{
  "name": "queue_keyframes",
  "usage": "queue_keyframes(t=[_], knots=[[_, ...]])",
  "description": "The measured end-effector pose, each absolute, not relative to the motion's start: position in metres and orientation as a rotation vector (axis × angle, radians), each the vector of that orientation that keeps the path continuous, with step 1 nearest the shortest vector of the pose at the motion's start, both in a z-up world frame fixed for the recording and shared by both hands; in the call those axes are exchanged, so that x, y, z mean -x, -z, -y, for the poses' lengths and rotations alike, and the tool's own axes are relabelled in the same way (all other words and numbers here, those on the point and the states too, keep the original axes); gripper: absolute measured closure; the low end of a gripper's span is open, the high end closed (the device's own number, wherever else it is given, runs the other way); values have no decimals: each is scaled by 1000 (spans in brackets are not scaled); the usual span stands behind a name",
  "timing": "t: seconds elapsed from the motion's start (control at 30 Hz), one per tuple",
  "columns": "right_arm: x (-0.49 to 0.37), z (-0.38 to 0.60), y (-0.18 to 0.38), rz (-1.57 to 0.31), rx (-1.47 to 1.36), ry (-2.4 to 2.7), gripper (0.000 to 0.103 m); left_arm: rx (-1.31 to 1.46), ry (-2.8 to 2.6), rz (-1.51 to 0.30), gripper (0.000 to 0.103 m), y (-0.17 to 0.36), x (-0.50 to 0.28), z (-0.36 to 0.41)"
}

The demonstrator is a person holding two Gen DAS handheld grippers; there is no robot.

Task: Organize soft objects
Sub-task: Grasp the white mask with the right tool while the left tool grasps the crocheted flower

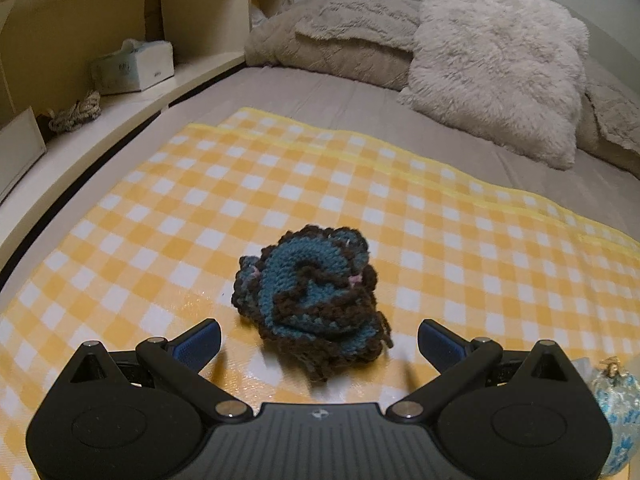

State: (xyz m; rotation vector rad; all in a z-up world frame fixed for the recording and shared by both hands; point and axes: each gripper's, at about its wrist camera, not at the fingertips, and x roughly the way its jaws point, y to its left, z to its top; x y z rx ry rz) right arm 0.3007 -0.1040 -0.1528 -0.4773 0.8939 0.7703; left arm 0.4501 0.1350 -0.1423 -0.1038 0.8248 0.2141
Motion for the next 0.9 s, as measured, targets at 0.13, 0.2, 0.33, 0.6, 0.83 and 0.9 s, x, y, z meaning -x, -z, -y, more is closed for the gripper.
queue_keyframes(t=[0.13, 0.2, 0.33, 0.6, 0.83, 0.9], knots=[[-304, 105, 153, -922, 448, -806, 33, 124, -224, -828, 1, 146, -451, -139], [-305, 106, 152, -928, 442, -795, 45, 134, -222, -829, 7, 147, -450, -141], [-311, 113, 150, -933, 432, -758, 73, 162, -219, -857, 30, 148, -451, -143], [-303, 112, 145, -919, 468, -780, 98, 191, -225, -889, 80, 145, -447, -145], [-299, 114, 128, -875, 432, -767, 98, 175, -204, -885, 86, 135, -437, -145], [-298, 115, 122, -862, 416, -764, 98, 175, -199, -882, 86, 130, -433, -145]])
